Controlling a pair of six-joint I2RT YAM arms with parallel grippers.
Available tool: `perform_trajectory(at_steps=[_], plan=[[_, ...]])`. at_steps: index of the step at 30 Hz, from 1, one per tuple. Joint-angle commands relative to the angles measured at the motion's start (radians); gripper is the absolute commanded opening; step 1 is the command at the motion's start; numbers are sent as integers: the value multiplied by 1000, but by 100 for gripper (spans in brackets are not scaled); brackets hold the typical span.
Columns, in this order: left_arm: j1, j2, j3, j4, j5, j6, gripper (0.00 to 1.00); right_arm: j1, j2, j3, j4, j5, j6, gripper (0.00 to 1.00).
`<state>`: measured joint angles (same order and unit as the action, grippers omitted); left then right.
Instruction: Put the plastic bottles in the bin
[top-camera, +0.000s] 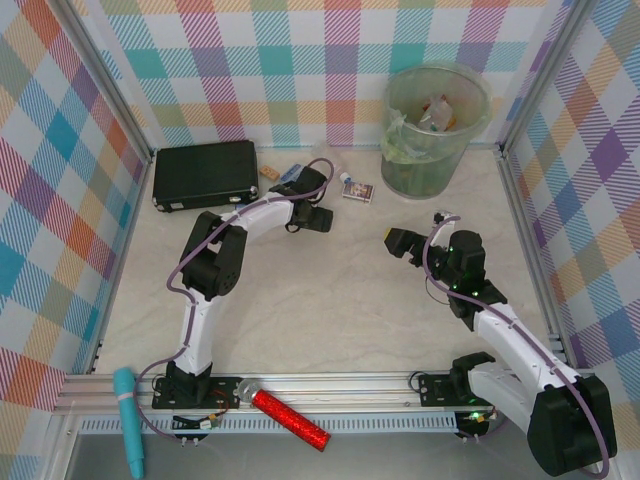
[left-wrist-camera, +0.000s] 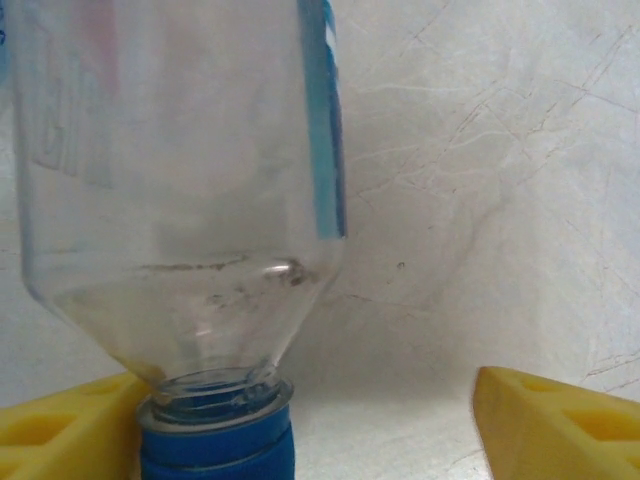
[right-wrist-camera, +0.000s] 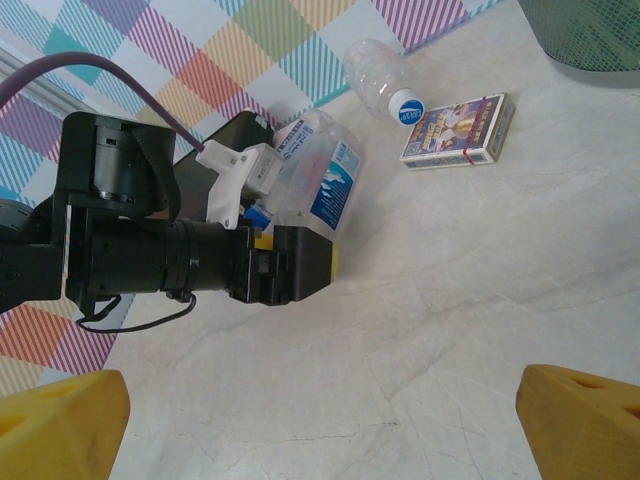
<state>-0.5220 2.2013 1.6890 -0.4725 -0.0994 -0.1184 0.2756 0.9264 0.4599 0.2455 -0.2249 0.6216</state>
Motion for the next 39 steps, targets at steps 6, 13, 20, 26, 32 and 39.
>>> perform_trajectory(at_steps=[6,13,20,26,32,39], plan=[[4,-22,-12,-20,-16,5,44,5,1,6,2,2,11,99],[2,-86,-80,6,0,-3,15,5,1,9,1,-3,12,99],[-38,-265,-269,96,0,-27,16,5,18,22,-19,-4,9,99],[-114,-456,-476,237,2,-51,17,15,62,113,-116,-20,-4,99],[-190,-623,-609,299,31,-73,17,14,76,220,-188,-126,-31,99],[-288,-798,-700,339,71,-88,17,14,185,368,-248,-377,-10,87]])
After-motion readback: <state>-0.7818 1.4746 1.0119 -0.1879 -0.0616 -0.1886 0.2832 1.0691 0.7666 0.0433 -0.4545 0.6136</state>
